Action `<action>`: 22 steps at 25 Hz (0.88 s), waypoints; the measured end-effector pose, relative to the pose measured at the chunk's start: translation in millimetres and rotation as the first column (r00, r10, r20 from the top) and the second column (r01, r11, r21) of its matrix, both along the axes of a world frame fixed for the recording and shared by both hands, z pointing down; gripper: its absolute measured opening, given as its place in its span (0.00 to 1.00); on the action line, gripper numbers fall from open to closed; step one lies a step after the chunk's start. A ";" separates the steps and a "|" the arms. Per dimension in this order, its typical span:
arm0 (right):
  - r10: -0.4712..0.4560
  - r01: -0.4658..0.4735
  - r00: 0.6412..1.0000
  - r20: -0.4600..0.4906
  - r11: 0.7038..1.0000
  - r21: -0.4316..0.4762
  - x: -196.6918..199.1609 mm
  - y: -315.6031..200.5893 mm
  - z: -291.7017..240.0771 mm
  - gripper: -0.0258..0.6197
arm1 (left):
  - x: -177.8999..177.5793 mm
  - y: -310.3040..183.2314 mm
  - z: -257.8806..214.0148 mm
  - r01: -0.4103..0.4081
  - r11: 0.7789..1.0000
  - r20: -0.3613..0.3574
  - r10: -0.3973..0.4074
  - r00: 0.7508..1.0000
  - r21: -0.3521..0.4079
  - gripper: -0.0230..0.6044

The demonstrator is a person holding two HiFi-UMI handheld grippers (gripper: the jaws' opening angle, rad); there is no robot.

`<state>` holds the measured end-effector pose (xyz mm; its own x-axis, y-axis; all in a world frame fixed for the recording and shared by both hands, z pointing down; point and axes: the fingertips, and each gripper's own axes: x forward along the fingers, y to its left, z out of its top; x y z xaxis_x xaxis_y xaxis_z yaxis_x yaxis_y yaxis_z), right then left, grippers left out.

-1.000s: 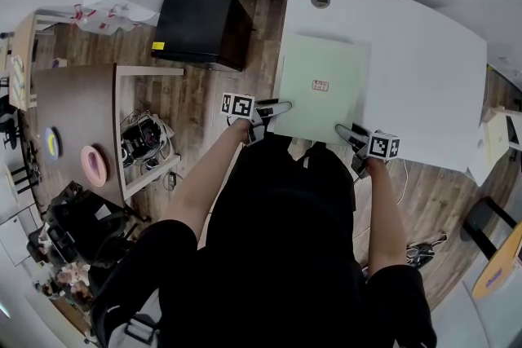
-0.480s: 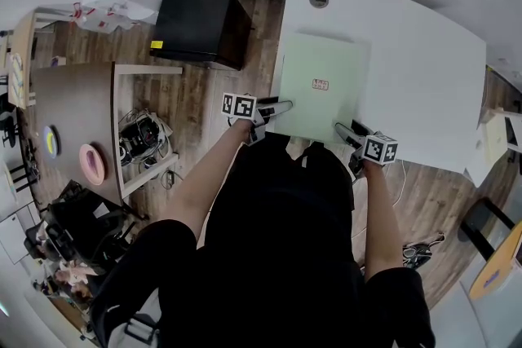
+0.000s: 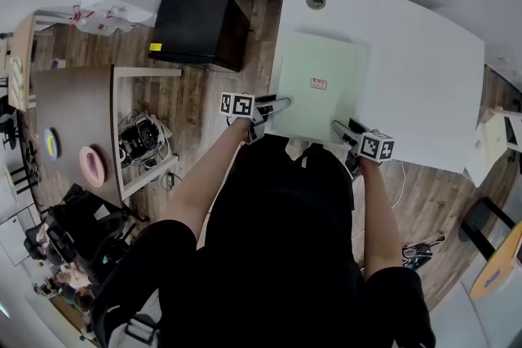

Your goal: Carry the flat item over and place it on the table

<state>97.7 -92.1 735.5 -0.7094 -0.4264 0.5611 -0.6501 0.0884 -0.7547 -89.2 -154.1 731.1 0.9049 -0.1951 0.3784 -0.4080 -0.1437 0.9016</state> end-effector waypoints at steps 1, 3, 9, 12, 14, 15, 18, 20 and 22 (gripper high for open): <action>0.002 -0.002 1.000 -0.001 1.000 0.000 1.0 -1.0 0.1 0.52 | 1.4 -1.5 -0.8 0.000 1.000 0.002 0.000 1.000 0.002 0.58; 0.011 -0.011 1.000 -0.005 1.000 0.000 3.3 -4.5 -0.9 0.52 | 3.8 -4.6 -2.0 0.002 1.000 0.005 -0.002 1.000 0.004 0.58; 0.006 -0.006 1.000 0.005 1.000 -0.004 8.0 -10.1 0.8 0.52 | 7.0 -9.8 -2.7 0.023 1.000 -0.003 -0.023 1.000 0.001 0.58; 0.002 -0.002 1.000 0.001 1.000 0.001 11.5 -9.4 -1.5 0.52 | 5.1 -8.6 -5.0 0.017 0.999 0.015 -0.017 1.000 0.028 0.58; -0.005 0.005 1.000 -0.013 1.000 0.015 15.9 -6.7 -3.8 0.52 | 4.4 -3.9 -6.3 0.003 0.998 0.047 -0.006 0.999 0.057 0.58; -0.011 0.012 1.000 -0.021 1.000 0.024 17.9 -4.3 -5.5 0.52 | 3.7 0.0 -7.3 -0.002 0.998 0.062 -0.002 0.998 0.069 0.58; -0.026 0.028 0.999 -0.027 0.998 0.052 21.6 1.2 -14.8 0.52 | -3.5 9.0 -14.9 0.025 0.994 0.089 -0.035 0.995 0.110 0.58; -0.038 0.040 0.999 -0.028 0.996 0.074 24.1 2.4 -21.9 0.52 | -10.6 8.8 -22.2 0.089 0.986 0.085 -0.101 0.991 0.140 0.58; -0.055 0.058 0.998 -0.030 0.993 0.102 24.4 2.6 -28.2 0.52 | -16.6 8.0 -27.6 0.149 0.975 0.081 -0.164 0.983 0.164 0.58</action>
